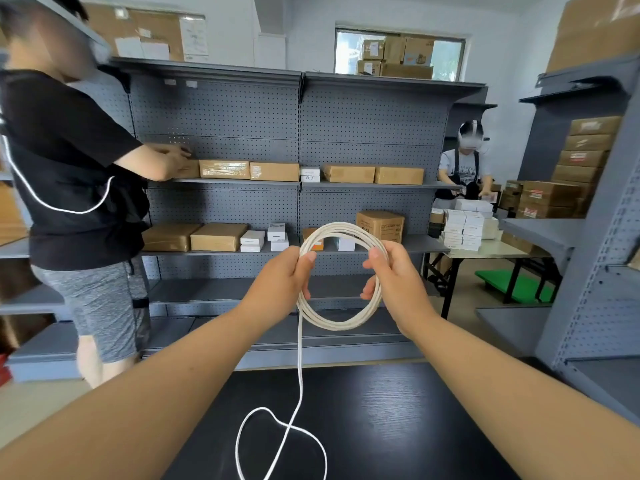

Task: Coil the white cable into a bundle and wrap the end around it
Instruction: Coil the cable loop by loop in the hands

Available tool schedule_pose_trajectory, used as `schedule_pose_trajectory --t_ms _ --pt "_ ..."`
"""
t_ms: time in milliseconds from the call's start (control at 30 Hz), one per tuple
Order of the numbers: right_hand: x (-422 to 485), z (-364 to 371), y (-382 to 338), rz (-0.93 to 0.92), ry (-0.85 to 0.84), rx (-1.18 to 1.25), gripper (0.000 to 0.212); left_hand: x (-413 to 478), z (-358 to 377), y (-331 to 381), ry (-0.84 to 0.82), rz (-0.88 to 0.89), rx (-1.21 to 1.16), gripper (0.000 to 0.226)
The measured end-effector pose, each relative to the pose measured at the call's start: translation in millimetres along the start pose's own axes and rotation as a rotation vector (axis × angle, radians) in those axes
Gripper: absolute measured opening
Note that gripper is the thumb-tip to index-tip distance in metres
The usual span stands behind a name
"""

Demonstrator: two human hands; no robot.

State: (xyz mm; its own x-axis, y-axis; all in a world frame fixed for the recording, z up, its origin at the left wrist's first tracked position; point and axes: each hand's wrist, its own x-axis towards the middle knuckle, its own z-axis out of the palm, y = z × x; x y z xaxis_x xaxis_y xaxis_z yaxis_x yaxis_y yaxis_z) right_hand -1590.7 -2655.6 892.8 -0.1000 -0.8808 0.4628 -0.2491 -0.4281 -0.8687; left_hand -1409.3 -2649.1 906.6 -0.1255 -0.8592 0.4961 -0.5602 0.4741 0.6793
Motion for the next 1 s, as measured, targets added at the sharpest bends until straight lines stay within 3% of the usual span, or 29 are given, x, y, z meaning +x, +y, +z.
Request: schedule_pose_trajectory --t_ms 167,367,433,567,633,833,1000 --pt "10 -7 -4 -0.061 -0.099 -0.210 0.038 4 -7 0 -0.142 0.072 0.094 0.033" --pt "14 -5 -22 -0.181 -0.347 -0.456 0.021 4 -5 -6 -0.244 0.107 0.153 0.031" --pt "14 -4 -24 -0.215 -0.364 -0.517 0.022 4 -7 -8 -0.286 0.059 0.093 0.029" --pt "16 -6 -26 -0.285 -0.333 -0.618 0.021 1 -13 -10 -0.432 -0.215 -0.293 0.031" --pt "17 -8 -28 -0.300 -0.340 -0.667 0.023 1 -19 -13 -0.465 -0.254 -0.294 0.032" --pt "20 -20 -35 -0.325 -0.279 -0.681 0.024 2 -30 -21 -0.454 -0.293 -0.156 0.015" --pt "15 -19 -36 -0.336 -0.254 -0.684 0.024 2 -20 -18 -0.322 -0.211 0.087 0.023"
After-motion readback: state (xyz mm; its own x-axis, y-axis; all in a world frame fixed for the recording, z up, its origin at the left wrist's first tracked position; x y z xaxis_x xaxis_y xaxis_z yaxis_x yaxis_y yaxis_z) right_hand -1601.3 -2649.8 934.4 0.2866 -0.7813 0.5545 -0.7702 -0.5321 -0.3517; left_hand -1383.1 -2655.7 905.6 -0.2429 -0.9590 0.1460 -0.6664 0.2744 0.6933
